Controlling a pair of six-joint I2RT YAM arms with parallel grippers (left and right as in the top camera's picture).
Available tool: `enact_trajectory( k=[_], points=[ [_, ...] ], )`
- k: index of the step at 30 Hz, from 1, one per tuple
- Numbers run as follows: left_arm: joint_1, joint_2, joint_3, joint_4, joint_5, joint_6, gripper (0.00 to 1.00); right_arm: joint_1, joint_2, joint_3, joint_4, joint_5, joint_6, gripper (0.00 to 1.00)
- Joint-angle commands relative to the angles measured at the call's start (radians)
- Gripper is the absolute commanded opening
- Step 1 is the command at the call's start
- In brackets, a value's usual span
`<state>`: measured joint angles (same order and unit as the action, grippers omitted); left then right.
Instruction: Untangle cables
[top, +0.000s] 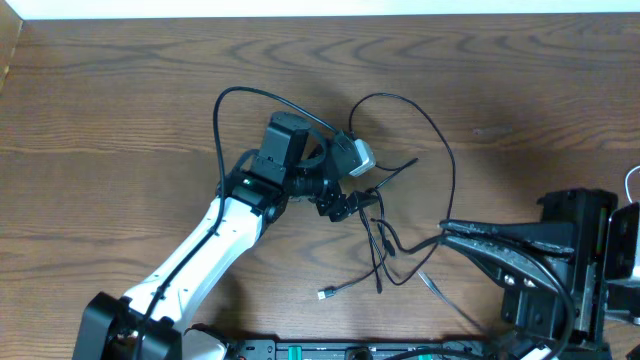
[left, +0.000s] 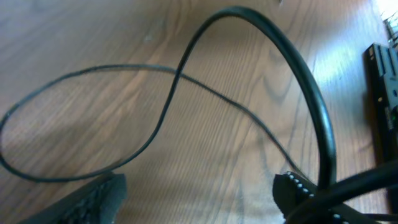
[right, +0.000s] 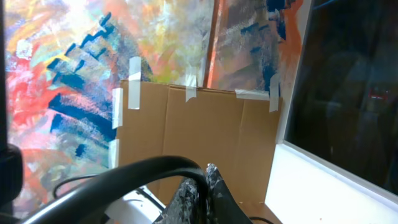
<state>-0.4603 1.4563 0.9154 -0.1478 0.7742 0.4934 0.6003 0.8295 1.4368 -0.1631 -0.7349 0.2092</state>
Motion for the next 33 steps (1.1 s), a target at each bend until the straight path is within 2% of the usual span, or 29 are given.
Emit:
enact_trajectory(
  k=[1, 9, 13, 19, 23, 28, 33],
  points=[
    [-0.001, 0.045, 0.022, 0.002, -0.073, -0.040, 0.79, -0.003, -0.019, 0.010, 0.002, -0.006, 0.026, 0.01],
    [0.026, 0.083, 0.022, 0.023, -0.238, -0.150, 0.78, -0.006, -0.089, 0.010, -0.050, 0.096, -0.017, 0.01],
    [0.085, 0.083, 0.022, 0.034, -0.241, -0.218, 0.77, -0.006, -0.132, 0.010, -0.174, 0.346, -0.120, 0.02],
    [0.188, 0.077, 0.022, 0.023, -0.238, -0.339, 0.75, -0.006, -0.132, 0.009, -0.369, 0.870, -0.236, 0.01],
    [0.236, 0.045, 0.022, -0.033, -0.168, -0.342, 0.73, -0.006, -0.113, 0.008, -0.434, 1.102, -0.285, 0.01],
    [0.256, -0.046, 0.022, -0.154, -0.109, -0.341, 0.72, -0.006, -0.065, 0.008, -0.432, 1.310, -0.373, 0.01],
    [0.256, -0.160, 0.022, -0.280, -0.109, -0.341, 0.71, -0.027, 0.019, 0.008, -0.396, 1.357, -0.464, 0.01]
  ],
)
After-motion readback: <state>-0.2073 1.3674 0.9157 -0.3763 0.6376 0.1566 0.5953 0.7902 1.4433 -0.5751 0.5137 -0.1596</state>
